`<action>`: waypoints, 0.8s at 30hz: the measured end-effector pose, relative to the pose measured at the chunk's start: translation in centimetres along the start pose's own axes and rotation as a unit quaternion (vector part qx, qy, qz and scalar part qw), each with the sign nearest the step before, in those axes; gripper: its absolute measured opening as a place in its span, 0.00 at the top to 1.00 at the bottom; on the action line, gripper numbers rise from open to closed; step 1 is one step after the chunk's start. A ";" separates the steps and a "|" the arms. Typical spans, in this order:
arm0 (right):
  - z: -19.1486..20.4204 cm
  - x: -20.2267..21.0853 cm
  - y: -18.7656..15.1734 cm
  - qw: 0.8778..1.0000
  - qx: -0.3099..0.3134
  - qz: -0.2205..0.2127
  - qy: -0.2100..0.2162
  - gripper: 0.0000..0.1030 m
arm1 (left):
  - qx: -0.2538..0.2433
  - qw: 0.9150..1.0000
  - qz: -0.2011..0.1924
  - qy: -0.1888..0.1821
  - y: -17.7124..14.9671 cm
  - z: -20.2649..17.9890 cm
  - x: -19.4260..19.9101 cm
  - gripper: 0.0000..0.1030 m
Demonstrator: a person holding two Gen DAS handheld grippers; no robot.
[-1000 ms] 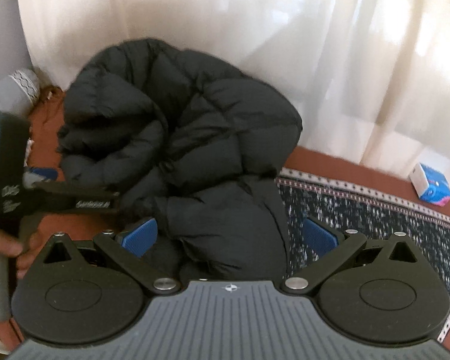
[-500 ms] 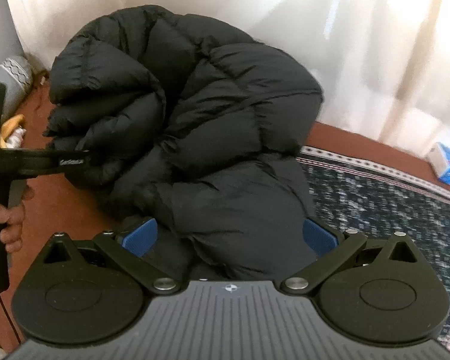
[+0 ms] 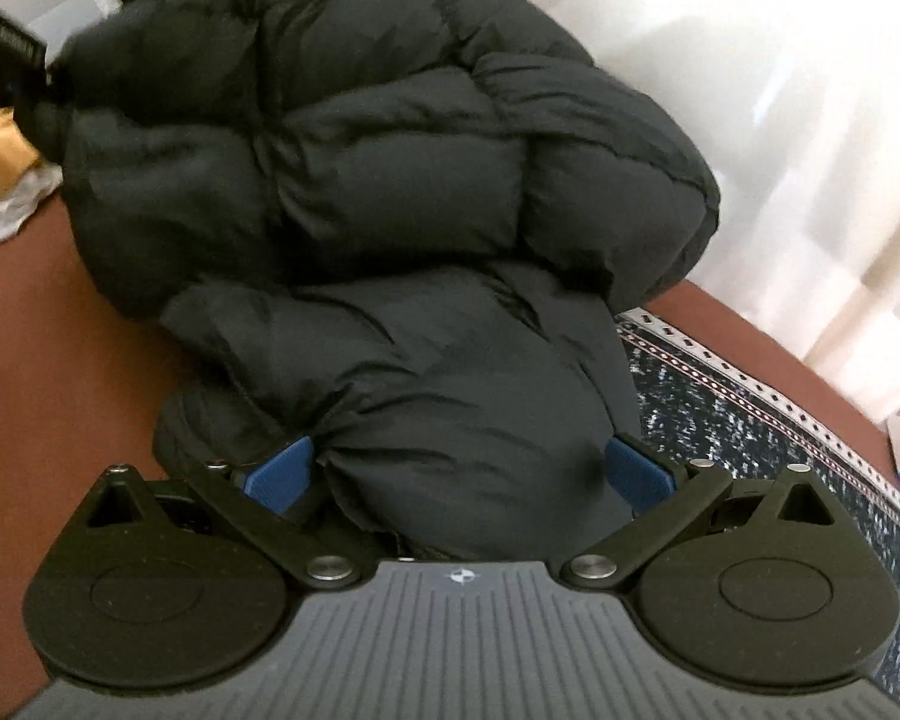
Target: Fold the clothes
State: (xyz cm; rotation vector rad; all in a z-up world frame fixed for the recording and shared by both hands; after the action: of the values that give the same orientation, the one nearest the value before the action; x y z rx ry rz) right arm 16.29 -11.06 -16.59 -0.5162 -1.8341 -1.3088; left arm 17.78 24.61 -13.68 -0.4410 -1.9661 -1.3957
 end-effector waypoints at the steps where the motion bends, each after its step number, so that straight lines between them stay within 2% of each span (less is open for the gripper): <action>1: 0.2 0.0 -0.1 1.000 0.016 -0.003 0.010 0.01 | 0.001 1.000 0.000 0.006 -0.1 0.5 0.3 0.98; 6: 1.4 0.5 -1.4 0.997 0.071 -0.017 0.018 0.01 | 0.004 1.000 0.000 0.028 -0.4 2.1 1.2 0.99; 9: 2.0 -0.1 -2.6 0.990 0.140 -0.028 -0.013 0.01 | -0.005 1.000 -0.011 0.024 0.2 1.5 1.6 0.99; 12: 2.5 -0.8 -3.5 0.976 0.208 -0.038 -0.049 0.01 | -0.018 0.999 -0.024 0.020 1.1 0.7 1.7 0.98; 15: 1.7 -1.3 -2.8 0.984 0.169 -0.034 -0.049 0.02 | -0.033 0.999 -0.034 0.019 1.8 -0.1 2.0 0.98; 18: 1.3 -0.1 -1.8 0.990 0.120 -0.066 -0.034 0.02 | -0.042 0.998 -0.045 0.020 2.4 -0.6 2.1 0.98; 20: 0.5 -0.5 -1.6 0.991 0.107 -0.065 -0.044 0.02 | -0.048 0.998 -0.047 0.022 2.6 -1.0 1.8 0.98; 23: -0.3 -1.6 -1.7 0.995 0.071 -0.049 -0.041 0.13 | -0.055 0.997 -0.043 0.023 2.6 -1.6 1.4 0.98; 24: -0.6 -2.0 -1.8 0.997 0.057 -0.042 -0.038 0.23 | -0.057 0.997 -0.041 0.024 2.5 -1.7 1.2 0.98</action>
State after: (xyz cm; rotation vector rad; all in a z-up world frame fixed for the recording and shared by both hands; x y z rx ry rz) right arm 16.40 -12.04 -19.21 -0.4371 -1.9993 -1.2460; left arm 19.04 23.80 -10.73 -0.3795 -1.8907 -1.5614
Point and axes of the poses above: each gripper's, at about its wrist camera, not at the fingertips, and x roughly against the way its jaws point, z to its left, y to its top, the point moved 8 cm from there along -x, roughly the way its jaws point, and after that the axes turned 5 degrees about -x, right-handed, at the moved point
